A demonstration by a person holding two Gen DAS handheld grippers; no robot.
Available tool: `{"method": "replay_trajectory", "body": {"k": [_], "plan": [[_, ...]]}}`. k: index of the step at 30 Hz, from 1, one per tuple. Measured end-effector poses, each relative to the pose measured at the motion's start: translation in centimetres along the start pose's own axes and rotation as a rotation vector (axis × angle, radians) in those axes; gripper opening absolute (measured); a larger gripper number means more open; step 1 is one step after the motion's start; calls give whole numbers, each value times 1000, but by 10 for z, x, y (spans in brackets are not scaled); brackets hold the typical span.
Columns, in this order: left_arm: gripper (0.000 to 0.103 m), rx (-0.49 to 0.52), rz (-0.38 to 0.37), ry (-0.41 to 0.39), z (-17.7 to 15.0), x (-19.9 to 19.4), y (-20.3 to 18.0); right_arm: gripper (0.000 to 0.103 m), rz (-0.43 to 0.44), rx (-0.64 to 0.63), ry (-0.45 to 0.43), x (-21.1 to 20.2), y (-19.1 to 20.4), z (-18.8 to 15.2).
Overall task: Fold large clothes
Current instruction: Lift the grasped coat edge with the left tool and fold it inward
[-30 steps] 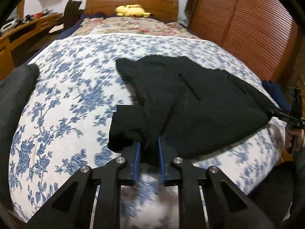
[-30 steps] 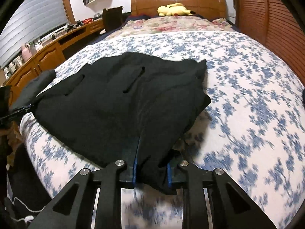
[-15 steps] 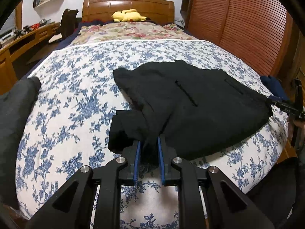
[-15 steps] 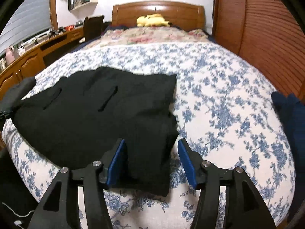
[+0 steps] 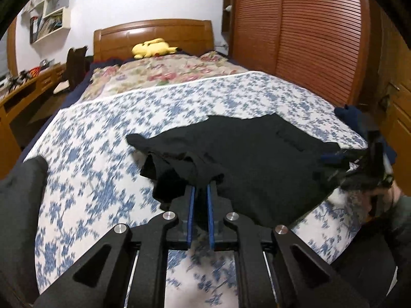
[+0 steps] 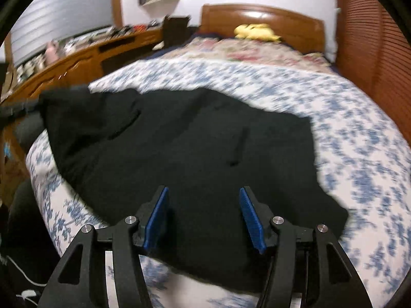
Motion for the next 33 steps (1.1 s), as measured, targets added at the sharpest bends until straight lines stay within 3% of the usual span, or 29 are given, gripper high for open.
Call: {"method": "replay_trajectory", "body": {"k": [5, 14, 22, 28, 33], "plan": [[8, 49, -19, -30, 18, -4, -23, 59, -13, -22, 95, 29, 9, -3], [7, 114, -65, -55, 41, -7, -64, 59, 33, 22, 65, 19, -10, -2], [0, 179, -164, -74, 63, -12, -122, 59, -34, 67, -24, -27, -32, -18], [0, 235, -130, -66, 70, 0, -154, 59, -35, 73, -56, -50, -32, -32], [0, 152, -50, -69, 69, -5, -121, 59, -31, 54, -55, -53, -29, -33]]}}
Point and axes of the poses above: each gripper's, at about its wrist camera, not at the fingertips, and x roughly the way its jaws point, y to its left, z to its top, the point moved 4 cm from there along x, roughly the way its jaws point, and after that the axes turned 14 degrees about z, right-handed, at the moved point
